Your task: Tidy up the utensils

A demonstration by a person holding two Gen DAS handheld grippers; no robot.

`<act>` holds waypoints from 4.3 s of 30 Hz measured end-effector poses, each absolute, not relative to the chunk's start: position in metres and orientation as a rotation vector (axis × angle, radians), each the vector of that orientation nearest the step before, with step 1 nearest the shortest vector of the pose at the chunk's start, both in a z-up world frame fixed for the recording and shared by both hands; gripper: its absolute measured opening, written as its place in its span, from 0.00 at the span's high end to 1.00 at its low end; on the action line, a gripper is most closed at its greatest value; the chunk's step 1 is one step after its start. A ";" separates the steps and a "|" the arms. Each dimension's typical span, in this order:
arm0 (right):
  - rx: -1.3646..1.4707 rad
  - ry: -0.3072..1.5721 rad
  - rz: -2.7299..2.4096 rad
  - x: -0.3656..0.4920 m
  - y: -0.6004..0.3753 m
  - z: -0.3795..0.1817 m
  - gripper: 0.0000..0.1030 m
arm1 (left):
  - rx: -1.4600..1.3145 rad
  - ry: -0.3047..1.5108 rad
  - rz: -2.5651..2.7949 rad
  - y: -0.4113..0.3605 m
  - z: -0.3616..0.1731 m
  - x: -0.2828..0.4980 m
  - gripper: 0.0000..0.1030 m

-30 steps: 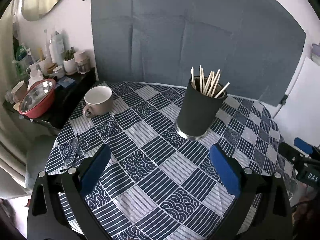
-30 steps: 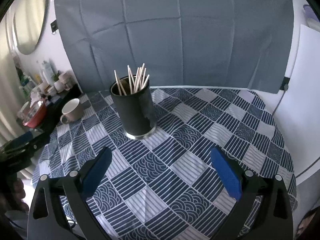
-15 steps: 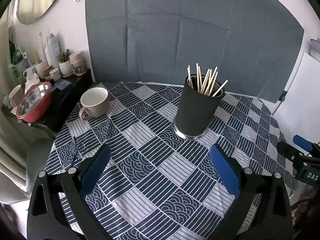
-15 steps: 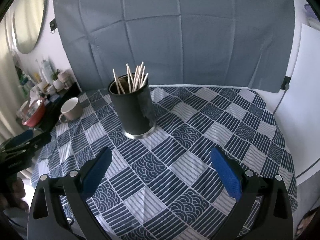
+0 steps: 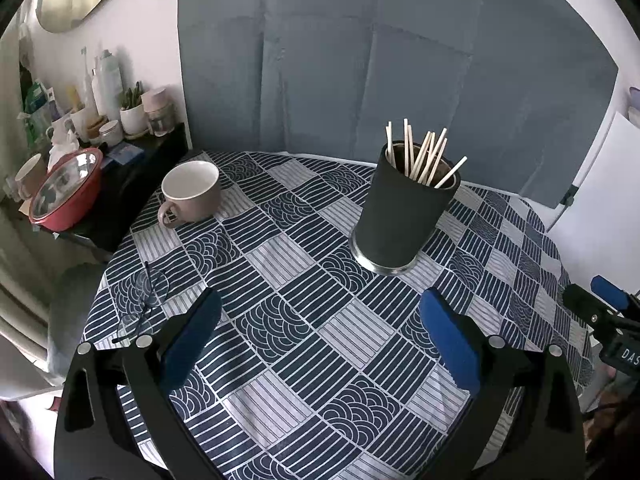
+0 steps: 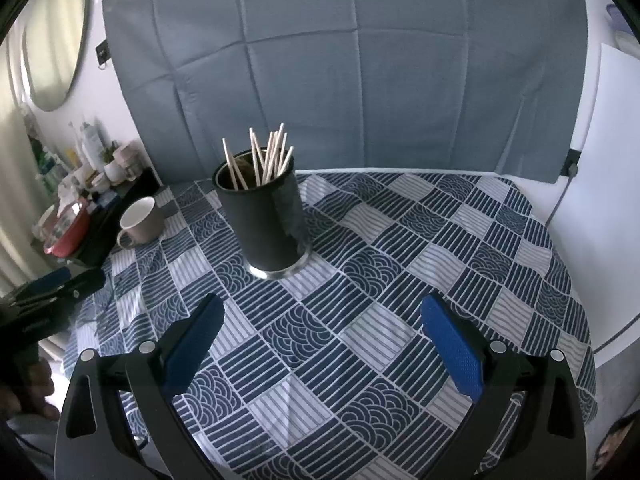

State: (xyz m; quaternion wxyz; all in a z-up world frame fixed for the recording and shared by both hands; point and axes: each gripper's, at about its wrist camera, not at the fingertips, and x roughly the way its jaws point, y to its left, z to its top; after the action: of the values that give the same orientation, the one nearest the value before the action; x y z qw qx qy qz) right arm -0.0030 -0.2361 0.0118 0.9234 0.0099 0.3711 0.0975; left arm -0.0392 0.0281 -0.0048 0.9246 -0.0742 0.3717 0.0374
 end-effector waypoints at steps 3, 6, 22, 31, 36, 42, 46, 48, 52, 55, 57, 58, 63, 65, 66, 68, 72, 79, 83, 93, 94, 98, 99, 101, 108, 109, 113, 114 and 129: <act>0.018 0.763 0.201 -0.004 -0.236 0.012 0.08 | -0.146 0.761 0.076 0.028 -0.004 -0.040 0.06; 0.018 0.764 0.200 -0.004 -0.235 0.012 0.08 | -0.135 0.758 0.072 0.027 -0.004 -0.039 0.06; 0.007 0.770 0.208 -0.002 -0.228 0.011 0.08 | -0.110 0.767 0.077 0.030 -0.005 -0.037 0.06; 0.008 0.770 0.207 -0.002 -0.228 0.011 0.08 | -0.115 0.742 0.059 0.032 -0.001 -0.039 0.06; 0.010 0.773 0.204 -0.001 -0.228 0.011 0.08 | -0.059 0.732 0.036 0.020 0.002 -0.039 0.06; 0.013 0.773 0.204 -0.001 -0.228 0.010 0.08 | -0.034 0.730 0.034 0.018 0.002 -0.039 0.06; 0.019 0.775 0.200 0.000 -0.228 0.010 0.08 | -0.026 0.735 0.035 0.018 0.001 -0.038 0.06; 0.019 0.777 0.200 0.001 -0.228 0.010 0.08 | -0.024 0.739 0.035 0.017 0.000 -0.037 0.06; 0.017 0.774 0.202 0.001 -0.229 0.010 0.08 | -0.022 0.743 0.040 0.017 -0.001 -0.036 0.06; 0.017 0.774 0.200 0.002 -0.228 0.009 0.08 | -0.021 0.746 0.036 0.017 -0.002 -0.035 0.06; 0.016 0.773 0.198 0.002 -0.228 0.009 0.08 | -0.022 0.749 0.036 0.017 -0.003 -0.035 0.06; 0.015 0.772 0.199 0.002 -0.228 0.010 0.08 | -0.023 0.750 0.036 0.018 -0.003 -0.035 0.06; 0.008 0.772 0.195 0.002 -0.227 0.010 0.08 | -0.028 0.750 0.038 0.018 -0.004 -0.033 0.06; 0.005 0.772 0.195 0.002 -0.226 0.010 0.08 | -0.027 0.750 0.036 0.019 -0.004 -0.034 0.06; 0.004 0.772 0.194 0.002 -0.226 0.010 0.08 | -0.028 0.749 0.036 0.019 -0.004 -0.034 0.06; 0.004 0.769 0.192 0.002 -0.226 0.010 0.08 | -0.029 0.750 0.036 0.019 -0.004 -0.034 0.06; 0.001 0.769 0.196 0.002 -0.225 0.011 0.08 | -0.032 0.747 0.034 0.020 -0.004 -0.034 0.06; 0.002 0.772 0.198 0.003 -0.226 0.010 0.08 | -0.032 0.758 0.043 0.019 -0.007 -0.034 0.06; 0.000 0.772 0.198 0.003 -0.226 0.010 0.08 | -0.031 0.761 0.048 0.018 -0.007 -0.035 0.06; 0.002 0.773 0.198 0.003 -0.227 0.009 0.08 | -0.061 0.762 0.038 0.021 -0.006 -0.033 0.06; 0.002 0.773 0.198 0.003 -0.227 0.009 0.08 | -0.061 0.763 0.035 0.020 -0.006 -0.033 0.06; 0.002 0.771 0.199 0.003 -0.227 0.009 0.08 | -0.055 0.764 0.038 0.018 -0.006 -0.033 0.06; 0.002 0.772 0.197 0.003 -0.227 0.009 0.08 | -0.052 0.764 0.038 0.017 -0.006 -0.034 0.06; 0.005 0.773 0.199 0.003 -0.227 0.008 0.08 | -0.049 0.766 0.039 0.016 -0.006 -0.034 0.06; 0.006 0.776 0.212 0.006 -0.229 0.007 0.08 | -0.035 0.763 0.043 0.013 -0.005 -0.033 0.06; 0.005 0.776 0.213 0.006 -0.229 0.007 0.08 | -0.032 0.761 0.038 0.012 -0.005 -0.034 0.06; 0.000 0.778 0.215 0.007 -0.229 0.007 0.08 | -0.025 0.757 0.038 0.011 -0.004 -0.034 0.06; 0.001 0.778 0.215 0.007 -0.229 0.007 0.08 | -0.025 0.759 0.039 0.011 -0.004 -0.034 0.06; 0.004 0.790 0.219 0.010 -0.230 0.004 0.08 | -0.045 0.782 0.047 0.014 -0.006 -0.034 0.06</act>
State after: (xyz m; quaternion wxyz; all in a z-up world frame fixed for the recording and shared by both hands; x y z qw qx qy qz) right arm 0.0099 -0.2304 0.0042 0.9171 0.0017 0.3842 0.1065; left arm -0.0336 0.0139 -0.0061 0.9240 -0.0221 0.3810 0.0230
